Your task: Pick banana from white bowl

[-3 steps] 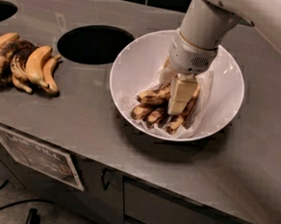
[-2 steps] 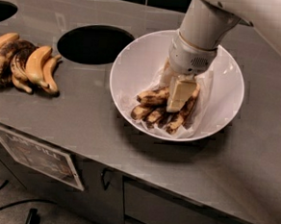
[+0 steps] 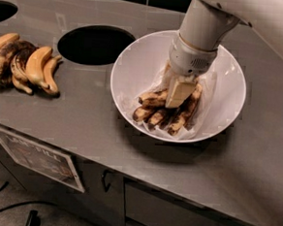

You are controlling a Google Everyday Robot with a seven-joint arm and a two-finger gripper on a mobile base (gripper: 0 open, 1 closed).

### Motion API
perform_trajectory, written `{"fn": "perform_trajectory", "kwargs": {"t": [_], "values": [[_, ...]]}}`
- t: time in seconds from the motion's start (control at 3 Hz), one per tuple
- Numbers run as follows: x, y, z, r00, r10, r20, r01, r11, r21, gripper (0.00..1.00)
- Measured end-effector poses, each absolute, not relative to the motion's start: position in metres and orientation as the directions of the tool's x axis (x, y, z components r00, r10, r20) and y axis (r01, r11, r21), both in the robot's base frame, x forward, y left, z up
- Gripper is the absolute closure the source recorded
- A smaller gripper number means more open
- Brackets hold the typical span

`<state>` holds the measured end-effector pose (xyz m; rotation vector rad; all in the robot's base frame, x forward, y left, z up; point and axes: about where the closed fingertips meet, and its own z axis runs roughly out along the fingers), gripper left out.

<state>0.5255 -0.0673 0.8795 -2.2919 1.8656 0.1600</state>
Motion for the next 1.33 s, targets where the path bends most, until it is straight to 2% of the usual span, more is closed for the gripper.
{"fn": "perform_trajectory", "kwargs": {"t": [0.33, 0.67, 1.0, 1.33], "values": [[0.526, -0.067, 0.880, 0.206, -0.959, -0.197, -0.978, -0.195, -0.073, 0.72], [0.526, -0.066, 0.880, 0.207, -0.959, -0.195, -0.978, -0.195, -0.078, 0.81], [0.525, -0.062, 0.890, 0.200, -0.965, -0.171, -0.978, -0.186, -0.099, 0.98], [0.520, -0.060, 0.905, 0.192, -0.967, -0.166, -0.976, -0.170, -0.139, 1.00]]}}
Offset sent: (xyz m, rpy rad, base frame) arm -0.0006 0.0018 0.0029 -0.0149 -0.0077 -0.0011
